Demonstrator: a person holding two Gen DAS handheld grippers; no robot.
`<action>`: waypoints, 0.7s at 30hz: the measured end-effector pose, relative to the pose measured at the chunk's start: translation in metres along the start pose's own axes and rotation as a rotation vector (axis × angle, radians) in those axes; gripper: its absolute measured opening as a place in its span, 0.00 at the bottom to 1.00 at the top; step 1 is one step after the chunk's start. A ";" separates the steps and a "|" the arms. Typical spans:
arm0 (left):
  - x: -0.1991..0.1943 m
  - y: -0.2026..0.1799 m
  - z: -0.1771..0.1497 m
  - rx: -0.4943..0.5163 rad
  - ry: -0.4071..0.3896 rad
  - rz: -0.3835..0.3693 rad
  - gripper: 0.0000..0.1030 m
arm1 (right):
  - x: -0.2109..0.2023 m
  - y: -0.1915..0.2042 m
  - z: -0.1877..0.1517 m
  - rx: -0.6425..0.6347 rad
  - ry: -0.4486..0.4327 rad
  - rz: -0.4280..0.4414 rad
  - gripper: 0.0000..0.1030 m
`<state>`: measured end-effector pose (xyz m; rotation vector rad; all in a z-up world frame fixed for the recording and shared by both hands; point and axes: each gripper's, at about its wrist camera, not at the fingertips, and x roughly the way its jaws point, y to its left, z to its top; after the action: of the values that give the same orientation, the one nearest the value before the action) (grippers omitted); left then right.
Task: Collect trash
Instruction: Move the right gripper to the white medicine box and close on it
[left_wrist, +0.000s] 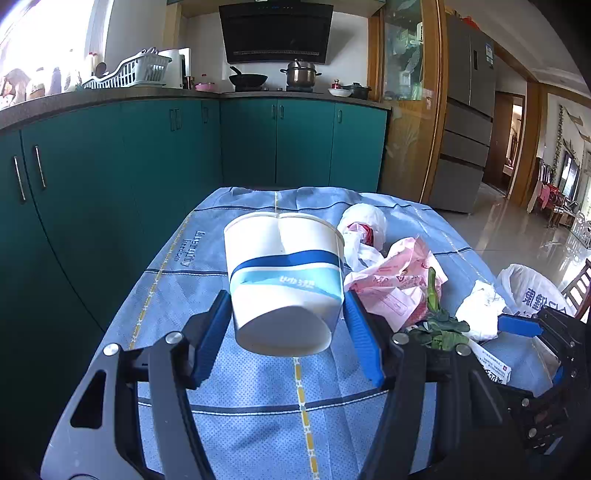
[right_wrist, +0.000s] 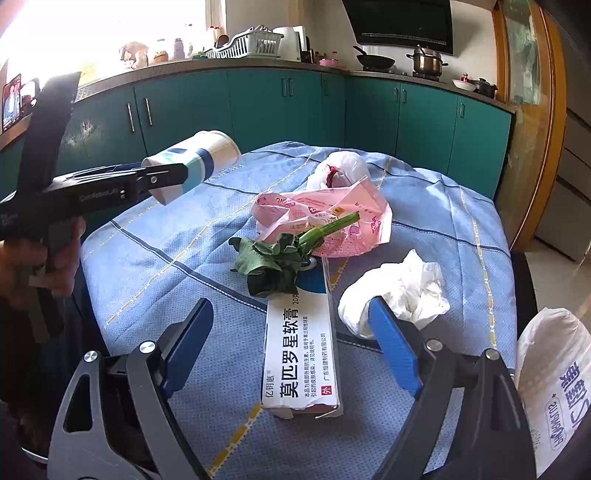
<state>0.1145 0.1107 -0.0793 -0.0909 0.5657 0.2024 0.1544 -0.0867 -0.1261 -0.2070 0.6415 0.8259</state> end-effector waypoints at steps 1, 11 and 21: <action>-0.001 0.000 -0.001 -0.001 0.000 -0.001 0.61 | 0.000 -0.001 0.000 0.005 0.002 0.005 0.82; -0.014 -0.006 -0.008 0.027 -0.018 -0.004 0.61 | 0.007 0.004 -0.004 0.002 0.040 0.007 0.82; -0.017 -0.005 -0.008 0.031 -0.021 0.000 0.62 | 0.005 0.006 -0.003 -0.007 0.025 0.023 0.82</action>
<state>0.0973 0.1017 -0.0770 -0.0587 0.5477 0.1946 0.1509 -0.0807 -0.1316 -0.2170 0.6652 0.8489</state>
